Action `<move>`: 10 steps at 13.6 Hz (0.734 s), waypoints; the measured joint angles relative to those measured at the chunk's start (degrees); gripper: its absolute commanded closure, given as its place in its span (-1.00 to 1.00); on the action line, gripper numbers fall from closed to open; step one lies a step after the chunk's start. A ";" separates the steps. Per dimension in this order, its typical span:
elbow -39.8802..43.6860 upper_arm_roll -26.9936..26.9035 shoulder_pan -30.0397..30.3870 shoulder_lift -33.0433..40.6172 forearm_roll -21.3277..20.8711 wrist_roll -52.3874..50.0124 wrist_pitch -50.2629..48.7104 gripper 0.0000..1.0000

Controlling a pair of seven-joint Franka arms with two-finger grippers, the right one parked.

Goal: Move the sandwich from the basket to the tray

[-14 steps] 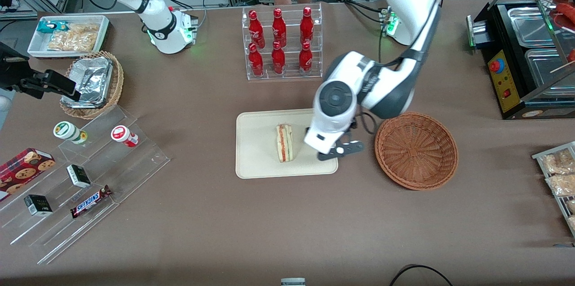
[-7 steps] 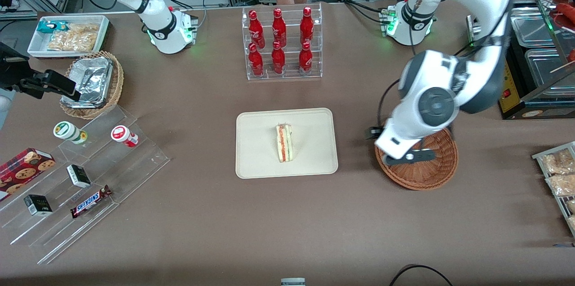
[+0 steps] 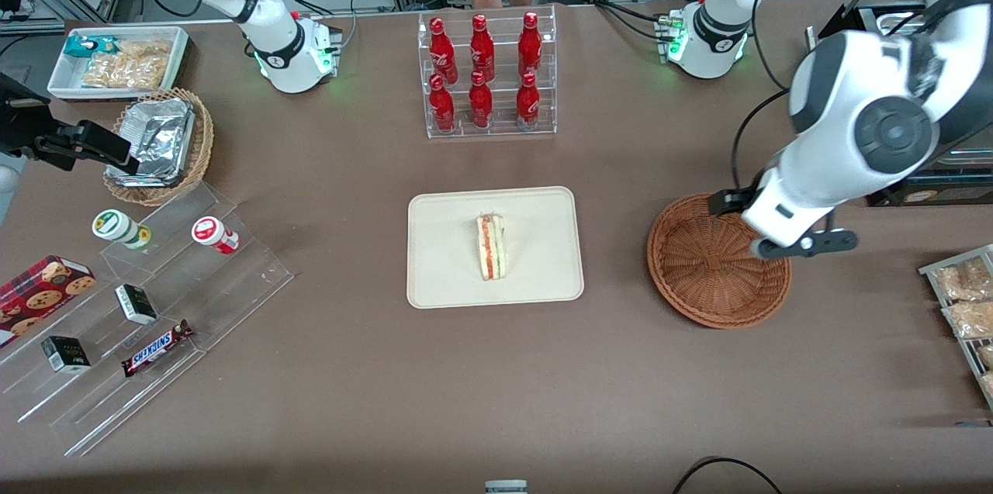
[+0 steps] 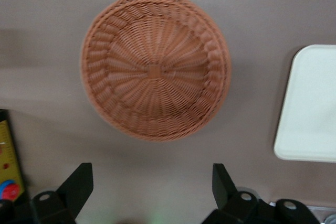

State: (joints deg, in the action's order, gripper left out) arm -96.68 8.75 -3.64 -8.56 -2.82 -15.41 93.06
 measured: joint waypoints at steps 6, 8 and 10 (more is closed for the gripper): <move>0.23 0.51 7.59 5.31 -0.12 10.10 -2.31 -1.00; 0.84 0.47 7.92 6.31 -0.12 10.77 -3.64 -1.00; 1.11 0.22 7.96 7.38 -0.12 10.94 -4.48 -1.00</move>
State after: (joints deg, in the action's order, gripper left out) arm -95.56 8.97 4.32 -1.17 -2.94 -4.47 88.58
